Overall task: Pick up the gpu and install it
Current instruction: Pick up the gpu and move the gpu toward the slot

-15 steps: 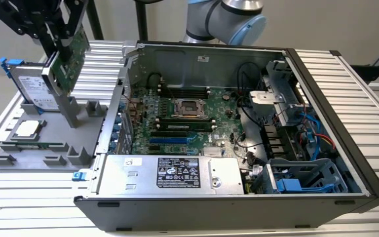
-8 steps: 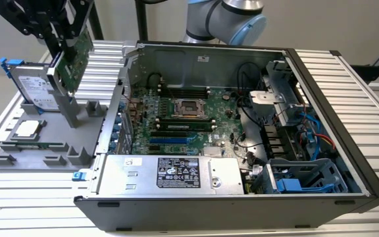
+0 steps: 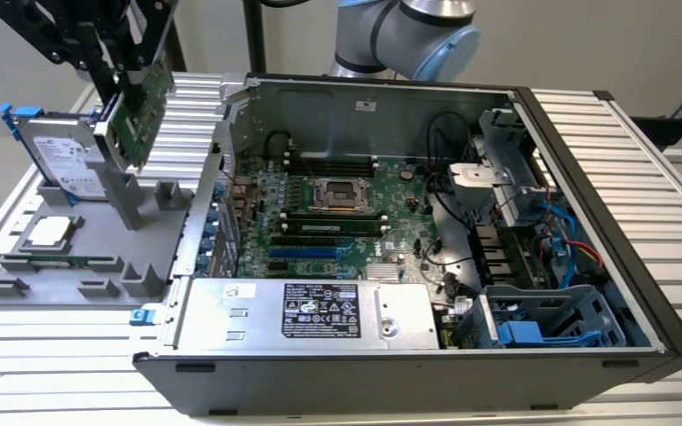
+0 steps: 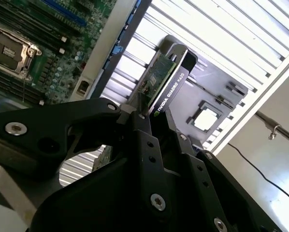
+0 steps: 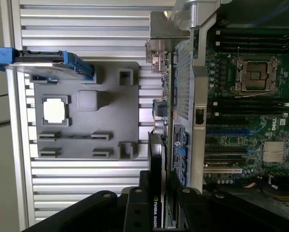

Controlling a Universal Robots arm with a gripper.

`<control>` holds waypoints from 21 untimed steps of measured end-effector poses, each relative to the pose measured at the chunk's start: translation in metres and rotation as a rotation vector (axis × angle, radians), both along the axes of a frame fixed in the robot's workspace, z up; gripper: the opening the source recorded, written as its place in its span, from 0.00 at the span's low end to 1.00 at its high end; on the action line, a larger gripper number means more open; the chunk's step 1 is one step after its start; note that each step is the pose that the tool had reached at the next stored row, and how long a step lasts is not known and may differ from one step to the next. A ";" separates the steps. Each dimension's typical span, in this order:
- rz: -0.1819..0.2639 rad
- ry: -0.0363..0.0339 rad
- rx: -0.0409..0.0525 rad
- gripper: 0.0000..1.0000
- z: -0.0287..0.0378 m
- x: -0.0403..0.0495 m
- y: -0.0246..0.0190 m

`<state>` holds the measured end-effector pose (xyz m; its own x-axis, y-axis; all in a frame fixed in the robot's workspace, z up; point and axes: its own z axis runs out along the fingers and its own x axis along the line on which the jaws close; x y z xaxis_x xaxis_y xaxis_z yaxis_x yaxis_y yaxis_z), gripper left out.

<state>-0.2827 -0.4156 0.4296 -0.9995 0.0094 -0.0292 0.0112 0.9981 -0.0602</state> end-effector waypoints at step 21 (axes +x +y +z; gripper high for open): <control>0.000 0.0001 0.0000 0.00 0.0000 0.0155 0.0000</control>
<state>-0.2671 -0.4156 0.4297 -0.9995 0.0094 -0.0291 0.0112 0.9981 -0.0602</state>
